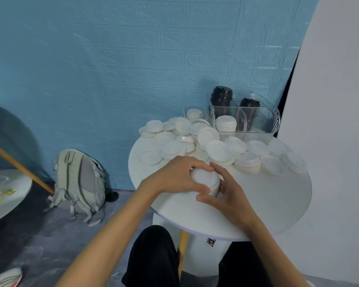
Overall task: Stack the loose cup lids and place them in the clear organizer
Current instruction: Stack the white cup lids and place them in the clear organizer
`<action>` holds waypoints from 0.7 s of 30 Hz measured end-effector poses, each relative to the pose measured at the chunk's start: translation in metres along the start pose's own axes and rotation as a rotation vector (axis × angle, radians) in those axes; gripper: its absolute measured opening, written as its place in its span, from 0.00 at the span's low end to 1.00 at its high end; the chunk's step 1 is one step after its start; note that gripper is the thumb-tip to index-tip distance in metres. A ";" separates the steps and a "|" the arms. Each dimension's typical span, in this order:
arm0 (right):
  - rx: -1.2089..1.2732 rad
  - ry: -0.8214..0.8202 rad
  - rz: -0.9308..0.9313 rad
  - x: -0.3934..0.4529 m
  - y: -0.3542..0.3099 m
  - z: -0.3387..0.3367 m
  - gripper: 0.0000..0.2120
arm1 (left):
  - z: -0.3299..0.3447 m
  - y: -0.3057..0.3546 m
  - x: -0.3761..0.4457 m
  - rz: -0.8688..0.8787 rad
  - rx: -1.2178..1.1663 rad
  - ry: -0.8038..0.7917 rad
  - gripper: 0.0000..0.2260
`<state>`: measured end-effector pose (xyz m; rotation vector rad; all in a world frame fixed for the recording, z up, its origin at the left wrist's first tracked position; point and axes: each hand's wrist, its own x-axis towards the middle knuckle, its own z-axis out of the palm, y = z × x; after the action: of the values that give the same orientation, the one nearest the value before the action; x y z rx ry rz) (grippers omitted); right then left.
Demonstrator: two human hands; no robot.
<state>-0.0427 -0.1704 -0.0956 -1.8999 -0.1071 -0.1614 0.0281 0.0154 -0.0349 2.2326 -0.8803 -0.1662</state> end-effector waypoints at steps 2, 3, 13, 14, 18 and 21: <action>0.006 -0.004 -0.007 -0.001 0.000 0.000 0.52 | 0.000 0.000 -0.001 -0.010 0.008 -0.008 0.25; 0.000 -0.005 -0.013 -0.001 -0.001 0.001 0.52 | 0.000 -0.001 -0.002 -0.014 0.010 -0.010 0.26; -0.061 0.006 -0.030 -0.003 -0.001 0.001 0.41 | 0.006 -0.006 -0.007 -0.039 -0.082 -0.010 0.23; -0.067 0.010 -0.033 -0.003 -0.001 0.001 0.40 | 0.004 -0.008 -0.008 -0.043 -0.112 -0.024 0.24; -0.068 0.006 -0.052 -0.001 0.004 0.000 0.44 | -0.015 -0.027 -0.013 -0.090 -0.250 0.306 0.19; -0.062 -0.001 -0.053 0.000 0.006 0.001 0.44 | -0.039 -0.066 -0.010 -0.189 -0.099 0.623 0.21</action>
<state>-0.0412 -0.1718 -0.1018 -1.9595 -0.1551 -0.2019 0.0708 0.0778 -0.0520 2.0810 -0.3166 0.3751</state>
